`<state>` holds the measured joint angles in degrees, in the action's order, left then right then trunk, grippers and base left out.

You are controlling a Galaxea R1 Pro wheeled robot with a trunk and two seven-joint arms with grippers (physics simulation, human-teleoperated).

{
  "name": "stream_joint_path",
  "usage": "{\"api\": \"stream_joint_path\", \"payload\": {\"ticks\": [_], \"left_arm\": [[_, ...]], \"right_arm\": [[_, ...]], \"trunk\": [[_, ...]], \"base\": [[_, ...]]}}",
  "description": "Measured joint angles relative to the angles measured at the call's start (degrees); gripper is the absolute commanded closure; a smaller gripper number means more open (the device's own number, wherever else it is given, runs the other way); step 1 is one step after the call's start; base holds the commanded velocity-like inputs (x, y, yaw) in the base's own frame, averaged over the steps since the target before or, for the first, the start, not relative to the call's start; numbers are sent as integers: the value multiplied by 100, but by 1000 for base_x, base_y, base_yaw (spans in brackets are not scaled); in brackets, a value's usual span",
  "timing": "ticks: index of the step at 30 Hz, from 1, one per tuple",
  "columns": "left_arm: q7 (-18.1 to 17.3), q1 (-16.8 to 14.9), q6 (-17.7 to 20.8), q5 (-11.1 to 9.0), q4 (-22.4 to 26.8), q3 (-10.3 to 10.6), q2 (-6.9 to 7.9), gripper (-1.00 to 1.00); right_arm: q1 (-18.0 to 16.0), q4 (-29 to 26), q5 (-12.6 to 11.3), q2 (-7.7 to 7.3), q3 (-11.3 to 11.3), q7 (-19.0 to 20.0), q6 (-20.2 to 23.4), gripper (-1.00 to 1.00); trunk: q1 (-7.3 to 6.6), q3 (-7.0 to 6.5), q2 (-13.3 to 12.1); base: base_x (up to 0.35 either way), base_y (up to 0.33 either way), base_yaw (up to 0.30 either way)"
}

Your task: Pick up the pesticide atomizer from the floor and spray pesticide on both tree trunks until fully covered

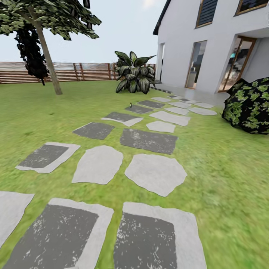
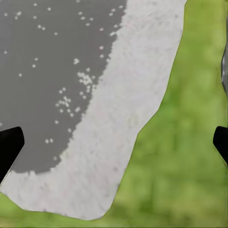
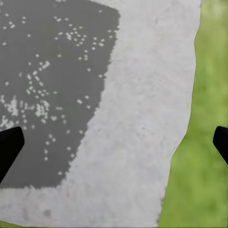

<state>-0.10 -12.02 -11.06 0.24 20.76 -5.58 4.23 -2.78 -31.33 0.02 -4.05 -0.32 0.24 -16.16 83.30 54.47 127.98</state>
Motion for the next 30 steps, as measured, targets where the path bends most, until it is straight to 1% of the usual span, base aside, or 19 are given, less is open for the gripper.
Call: {"api": "stream_joint_path", "payload": {"ticks": [4,7,30], "left_arm": [[1,-1,0,0,0,1,0,-100],[-1,0,0,0,2,-1,0,-100],[1,1,0,0,3,-3,0,-100]], "right_arm": [[1,-1,-1,0,0,0,4,-100],[0,0,-2,0,0,0,7,-100],[-1,1,6,0,5,0,0,-100]], "trunk": [[0,3,0],[0,6,0],[0,8,0]], "base": [[338,0,-218],[338,0,-100],[338,0,-5]]}}
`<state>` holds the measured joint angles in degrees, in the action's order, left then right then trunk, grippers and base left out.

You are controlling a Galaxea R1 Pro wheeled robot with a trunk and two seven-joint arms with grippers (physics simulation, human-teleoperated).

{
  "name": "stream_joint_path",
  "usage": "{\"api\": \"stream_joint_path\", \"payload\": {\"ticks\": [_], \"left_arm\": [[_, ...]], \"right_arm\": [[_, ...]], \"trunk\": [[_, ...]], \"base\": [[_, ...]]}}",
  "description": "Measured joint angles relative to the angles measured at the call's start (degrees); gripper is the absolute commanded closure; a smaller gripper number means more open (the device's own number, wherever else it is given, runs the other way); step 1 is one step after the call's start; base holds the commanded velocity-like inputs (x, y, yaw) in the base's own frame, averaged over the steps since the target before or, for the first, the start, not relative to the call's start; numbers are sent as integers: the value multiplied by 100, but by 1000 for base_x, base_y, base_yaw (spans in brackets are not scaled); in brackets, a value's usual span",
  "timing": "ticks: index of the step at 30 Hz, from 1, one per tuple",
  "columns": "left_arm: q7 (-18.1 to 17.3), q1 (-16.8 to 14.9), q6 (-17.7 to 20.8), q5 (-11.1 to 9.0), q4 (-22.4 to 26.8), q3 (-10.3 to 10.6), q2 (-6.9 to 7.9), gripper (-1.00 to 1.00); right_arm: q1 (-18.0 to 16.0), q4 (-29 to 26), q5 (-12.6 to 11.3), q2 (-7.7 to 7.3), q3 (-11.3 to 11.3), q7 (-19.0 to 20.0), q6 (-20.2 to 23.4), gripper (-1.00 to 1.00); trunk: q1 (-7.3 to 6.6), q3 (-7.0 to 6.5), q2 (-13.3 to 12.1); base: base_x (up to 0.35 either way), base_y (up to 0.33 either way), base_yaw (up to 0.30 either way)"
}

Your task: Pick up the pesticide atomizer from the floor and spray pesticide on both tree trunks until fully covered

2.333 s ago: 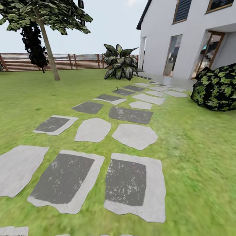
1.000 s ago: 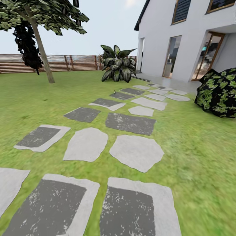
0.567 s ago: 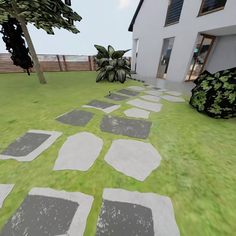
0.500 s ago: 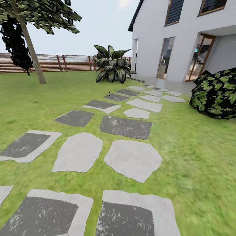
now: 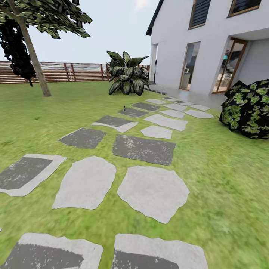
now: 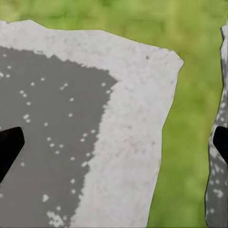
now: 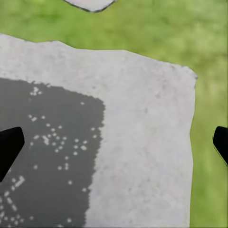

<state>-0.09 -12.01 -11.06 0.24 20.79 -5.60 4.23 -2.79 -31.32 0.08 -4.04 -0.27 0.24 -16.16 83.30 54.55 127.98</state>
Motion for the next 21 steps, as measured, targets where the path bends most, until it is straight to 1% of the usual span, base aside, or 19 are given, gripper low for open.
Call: {"api": "stream_joint_path", "payload": {"ticks": [21], "left_arm": [[1,0,0,0,-1,-5,0,-100]], "right_arm": [[0,8,8,0,0,0,6,-100]], "trunk": [[0,0,0]], "base": [[338,0,0]]}}
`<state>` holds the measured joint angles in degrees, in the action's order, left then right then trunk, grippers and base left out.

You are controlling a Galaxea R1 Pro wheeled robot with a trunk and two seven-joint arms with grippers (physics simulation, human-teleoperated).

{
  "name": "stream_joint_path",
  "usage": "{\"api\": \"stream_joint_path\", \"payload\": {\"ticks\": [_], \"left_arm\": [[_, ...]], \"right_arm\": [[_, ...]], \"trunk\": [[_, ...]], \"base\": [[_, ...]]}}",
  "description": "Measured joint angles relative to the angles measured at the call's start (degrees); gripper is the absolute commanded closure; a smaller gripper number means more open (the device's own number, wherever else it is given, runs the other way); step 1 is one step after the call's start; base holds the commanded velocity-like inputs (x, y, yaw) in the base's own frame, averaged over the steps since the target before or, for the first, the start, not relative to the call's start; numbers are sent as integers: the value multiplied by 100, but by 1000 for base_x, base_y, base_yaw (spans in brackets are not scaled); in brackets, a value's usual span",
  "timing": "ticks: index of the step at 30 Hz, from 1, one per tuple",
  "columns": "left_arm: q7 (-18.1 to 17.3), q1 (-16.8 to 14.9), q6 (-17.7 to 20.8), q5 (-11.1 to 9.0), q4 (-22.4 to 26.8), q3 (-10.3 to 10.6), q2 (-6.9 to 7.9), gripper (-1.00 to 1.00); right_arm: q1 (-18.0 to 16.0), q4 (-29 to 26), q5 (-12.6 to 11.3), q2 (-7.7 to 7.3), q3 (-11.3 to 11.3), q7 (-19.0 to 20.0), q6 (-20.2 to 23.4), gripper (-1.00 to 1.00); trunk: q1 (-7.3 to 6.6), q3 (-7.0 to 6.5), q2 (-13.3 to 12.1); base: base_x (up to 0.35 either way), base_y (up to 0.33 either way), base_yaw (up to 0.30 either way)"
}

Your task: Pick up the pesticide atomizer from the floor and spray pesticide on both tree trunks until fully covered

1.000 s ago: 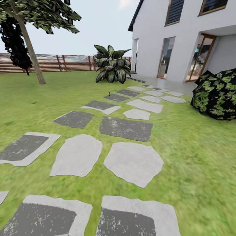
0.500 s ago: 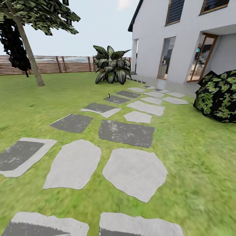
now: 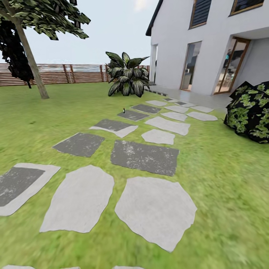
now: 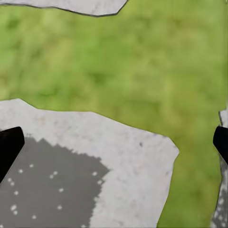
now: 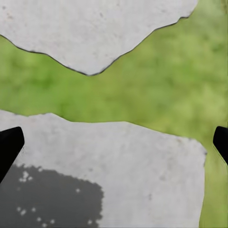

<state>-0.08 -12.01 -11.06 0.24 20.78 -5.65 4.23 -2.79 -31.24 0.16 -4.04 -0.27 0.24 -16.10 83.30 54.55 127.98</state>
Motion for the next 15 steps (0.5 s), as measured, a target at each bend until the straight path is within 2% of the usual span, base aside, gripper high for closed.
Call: {"api": "stream_joint_path", "payload": {"ticks": [15], "left_arm": [[0,0,0,0,0,7,0,-100]], "right_arm": [[0,0,0,0,2,0,1,-100]], "trunk": [[0,0,0]], "base": [[338,0,0]]}}
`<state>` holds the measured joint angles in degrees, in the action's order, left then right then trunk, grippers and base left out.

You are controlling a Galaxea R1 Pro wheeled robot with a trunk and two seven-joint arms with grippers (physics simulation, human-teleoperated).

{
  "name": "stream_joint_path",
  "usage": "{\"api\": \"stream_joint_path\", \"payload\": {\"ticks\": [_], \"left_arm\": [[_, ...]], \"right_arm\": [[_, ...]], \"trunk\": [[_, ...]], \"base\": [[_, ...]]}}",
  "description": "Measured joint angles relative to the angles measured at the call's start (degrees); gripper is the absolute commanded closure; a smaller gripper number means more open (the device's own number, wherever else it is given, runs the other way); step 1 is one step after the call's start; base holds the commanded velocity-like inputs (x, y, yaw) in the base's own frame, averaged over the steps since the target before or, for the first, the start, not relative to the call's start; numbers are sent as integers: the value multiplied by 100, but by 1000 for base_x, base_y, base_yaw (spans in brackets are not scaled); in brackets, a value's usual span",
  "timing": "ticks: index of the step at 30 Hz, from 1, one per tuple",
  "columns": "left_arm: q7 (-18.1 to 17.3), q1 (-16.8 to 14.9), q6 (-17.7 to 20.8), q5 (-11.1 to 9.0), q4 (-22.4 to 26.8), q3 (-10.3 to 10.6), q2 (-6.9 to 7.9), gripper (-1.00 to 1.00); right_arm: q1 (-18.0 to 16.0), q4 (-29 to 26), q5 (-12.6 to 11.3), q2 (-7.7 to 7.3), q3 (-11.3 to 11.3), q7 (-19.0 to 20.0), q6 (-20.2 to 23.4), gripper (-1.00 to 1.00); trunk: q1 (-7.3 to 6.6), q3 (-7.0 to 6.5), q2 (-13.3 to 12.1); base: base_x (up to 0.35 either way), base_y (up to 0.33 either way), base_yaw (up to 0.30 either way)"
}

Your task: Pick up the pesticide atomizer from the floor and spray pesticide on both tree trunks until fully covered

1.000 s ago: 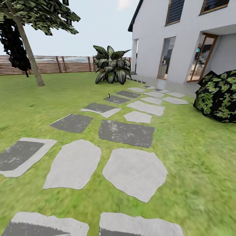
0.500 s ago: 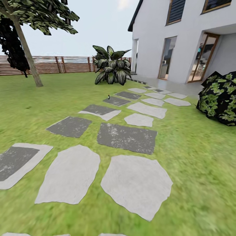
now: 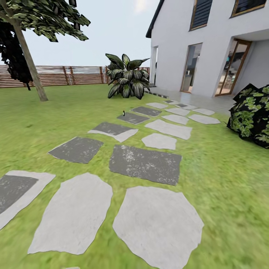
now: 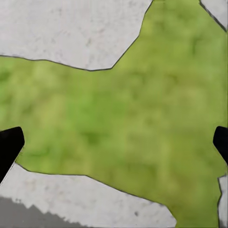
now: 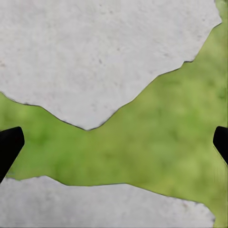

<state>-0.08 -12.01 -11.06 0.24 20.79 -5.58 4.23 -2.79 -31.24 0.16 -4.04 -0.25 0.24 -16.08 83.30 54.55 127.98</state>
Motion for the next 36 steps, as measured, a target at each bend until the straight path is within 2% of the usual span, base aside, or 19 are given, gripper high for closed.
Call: {"api": "stream_joint_path", "payload": {"ticks": [36], "left_arm": [[0,0,0,0,-5,-9,0,-100]], "right_arm": [[0,9,2,0,1,0,0,-100]], "trunk": [[0,0,0]], "base": [[338,0,0]]}}
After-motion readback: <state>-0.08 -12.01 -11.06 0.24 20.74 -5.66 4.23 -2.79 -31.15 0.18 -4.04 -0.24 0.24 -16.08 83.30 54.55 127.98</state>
